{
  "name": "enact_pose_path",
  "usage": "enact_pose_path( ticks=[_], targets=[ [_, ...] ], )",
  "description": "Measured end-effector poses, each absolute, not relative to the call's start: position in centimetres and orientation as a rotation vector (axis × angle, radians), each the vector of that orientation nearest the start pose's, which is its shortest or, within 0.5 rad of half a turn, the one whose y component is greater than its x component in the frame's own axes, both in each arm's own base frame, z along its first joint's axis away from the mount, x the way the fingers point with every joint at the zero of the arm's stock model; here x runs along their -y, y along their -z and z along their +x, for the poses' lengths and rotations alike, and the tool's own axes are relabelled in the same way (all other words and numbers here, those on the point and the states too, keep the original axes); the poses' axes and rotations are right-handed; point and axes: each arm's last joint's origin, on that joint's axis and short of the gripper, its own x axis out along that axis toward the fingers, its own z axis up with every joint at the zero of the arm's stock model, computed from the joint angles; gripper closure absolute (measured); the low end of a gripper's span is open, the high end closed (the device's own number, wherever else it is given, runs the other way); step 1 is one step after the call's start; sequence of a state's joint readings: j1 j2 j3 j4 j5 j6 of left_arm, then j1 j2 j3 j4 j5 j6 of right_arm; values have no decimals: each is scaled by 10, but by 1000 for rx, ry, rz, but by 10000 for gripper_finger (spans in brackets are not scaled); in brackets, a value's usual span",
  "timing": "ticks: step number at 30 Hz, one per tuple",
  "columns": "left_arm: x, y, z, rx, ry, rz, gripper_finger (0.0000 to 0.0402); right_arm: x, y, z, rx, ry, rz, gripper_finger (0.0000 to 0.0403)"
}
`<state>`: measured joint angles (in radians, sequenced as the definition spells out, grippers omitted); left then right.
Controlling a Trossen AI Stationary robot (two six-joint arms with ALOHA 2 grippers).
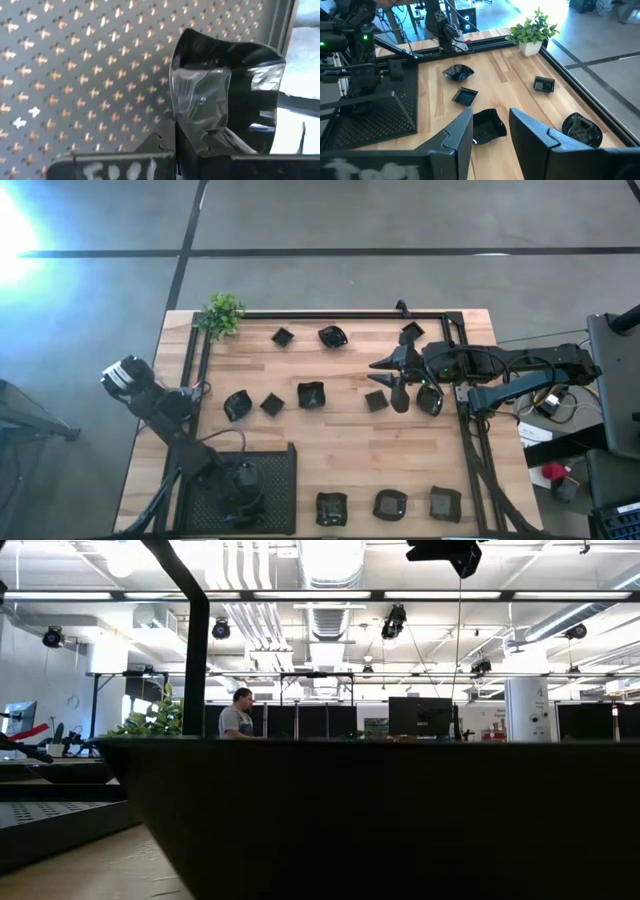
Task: Pick & Place Mini shaped plates
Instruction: Put the distorted square plate on the shelf
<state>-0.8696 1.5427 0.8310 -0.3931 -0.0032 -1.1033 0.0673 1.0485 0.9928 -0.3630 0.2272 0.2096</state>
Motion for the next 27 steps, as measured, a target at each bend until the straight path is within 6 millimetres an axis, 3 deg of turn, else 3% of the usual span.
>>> enact_pose_path(
  ticks=[27],
  targets=[
    [217, -169, 170, -1318, 126, -449, 401, -9, -340, 224, -396, 200, 144, 280]
  ],
)
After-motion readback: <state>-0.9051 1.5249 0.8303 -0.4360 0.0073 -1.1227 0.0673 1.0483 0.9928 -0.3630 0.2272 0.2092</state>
